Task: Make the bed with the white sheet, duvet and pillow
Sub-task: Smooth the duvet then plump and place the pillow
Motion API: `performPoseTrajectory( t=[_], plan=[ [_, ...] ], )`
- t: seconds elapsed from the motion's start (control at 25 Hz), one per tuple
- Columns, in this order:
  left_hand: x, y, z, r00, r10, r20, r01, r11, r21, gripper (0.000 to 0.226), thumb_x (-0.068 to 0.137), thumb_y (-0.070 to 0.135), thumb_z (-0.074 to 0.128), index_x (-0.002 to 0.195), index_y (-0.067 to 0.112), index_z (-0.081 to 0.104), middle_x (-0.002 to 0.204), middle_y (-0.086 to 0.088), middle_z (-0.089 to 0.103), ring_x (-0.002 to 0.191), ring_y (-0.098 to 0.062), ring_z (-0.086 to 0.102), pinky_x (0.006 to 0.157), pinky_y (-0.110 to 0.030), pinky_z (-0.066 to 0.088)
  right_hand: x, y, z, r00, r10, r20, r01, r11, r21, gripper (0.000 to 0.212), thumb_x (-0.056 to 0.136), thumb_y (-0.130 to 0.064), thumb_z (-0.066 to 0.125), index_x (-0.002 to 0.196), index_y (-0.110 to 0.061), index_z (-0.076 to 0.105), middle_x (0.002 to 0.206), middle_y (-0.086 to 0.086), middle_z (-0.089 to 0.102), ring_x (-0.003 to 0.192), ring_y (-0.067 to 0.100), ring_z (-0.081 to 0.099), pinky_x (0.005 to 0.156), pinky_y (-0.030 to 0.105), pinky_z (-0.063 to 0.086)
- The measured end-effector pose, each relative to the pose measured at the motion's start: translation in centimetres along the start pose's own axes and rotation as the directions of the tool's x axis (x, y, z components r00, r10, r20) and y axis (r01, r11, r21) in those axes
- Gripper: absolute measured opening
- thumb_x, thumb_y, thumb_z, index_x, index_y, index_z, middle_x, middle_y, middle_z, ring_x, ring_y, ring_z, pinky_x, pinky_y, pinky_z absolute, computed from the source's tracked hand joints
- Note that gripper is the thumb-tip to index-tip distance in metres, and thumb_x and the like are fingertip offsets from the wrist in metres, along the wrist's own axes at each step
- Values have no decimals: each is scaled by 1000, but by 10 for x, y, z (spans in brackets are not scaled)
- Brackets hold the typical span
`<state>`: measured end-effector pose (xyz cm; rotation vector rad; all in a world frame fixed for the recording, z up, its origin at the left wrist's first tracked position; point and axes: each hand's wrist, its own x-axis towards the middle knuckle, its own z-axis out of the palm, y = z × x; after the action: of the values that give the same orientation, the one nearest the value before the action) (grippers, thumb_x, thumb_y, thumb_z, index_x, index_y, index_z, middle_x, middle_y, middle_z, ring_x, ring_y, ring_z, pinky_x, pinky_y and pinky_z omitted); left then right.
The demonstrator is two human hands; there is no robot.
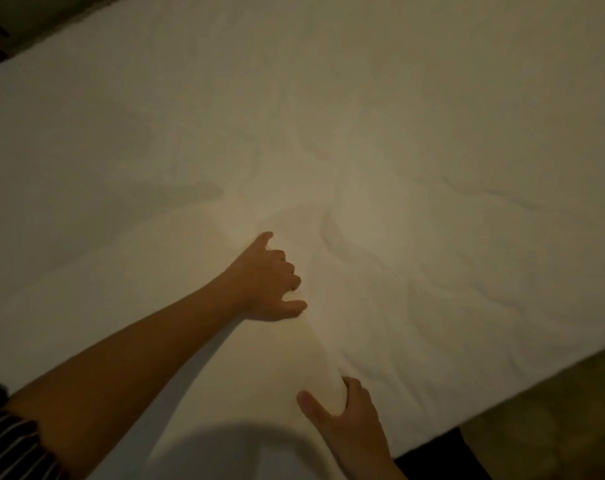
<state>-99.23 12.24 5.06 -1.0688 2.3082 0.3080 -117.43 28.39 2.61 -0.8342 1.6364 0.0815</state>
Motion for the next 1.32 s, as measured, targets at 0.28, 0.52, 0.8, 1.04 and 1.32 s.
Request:
performPoseTrajectory(
  t=[0.28,0.52,0.8,1.04,1.32],
  plan=[
    [26,5,8,984,149,98,-157,985,75,77,82,69,8,119,26,60,107,-1,64,100,-21,57,87,-35,34,1,4,12,994,-20,-103,16,999,-35,122,23,-103,28,120,-30,40,116,-10,49,114,15,47,97,31,38],
    [23,-29,-3,983,165,83,-176,973,148,80,79,76,2,123,36,56,120,11,61,114,-12,54,101,-34,28,-8,13,24,950,-126,-286,95,988,-121,122,29,-103,-6,121,-35,39,109,-15,48,110,13,45,91,29,34],
    [29,-47,15,974,225,-7,-219,957,190,99,71,64,-16,117,28,64,112,8,66,106,-13,56,91,-28,30,-8,10,38,891,-161,-425,87,978,-188,115,53,-97,-9,109,-21,56,99,-3,58,97,23,53,84,36,39],
    [29,-54,33,922,241,-303,-219,970,104,65,89,54,24,69,17,74,67,0,71,64,-21,63,69,-30,41,-10,1,32,965,-107,-240,93,993,-67,117,51,-99,1,125,-28,57,119,-3,64,113,17,56,94,26,41],
    [20,-57,19,808,289,-513,-264,957,122,67,101,46,24,46,16,48,45,0,51,47,-23,51,63,-30,28,-17,0,20,905,-266,-333,232,963,-140,110,48,-99,-11,94,-41,71,84,-9,72,81,6,66,69,18,45]
  ],
)
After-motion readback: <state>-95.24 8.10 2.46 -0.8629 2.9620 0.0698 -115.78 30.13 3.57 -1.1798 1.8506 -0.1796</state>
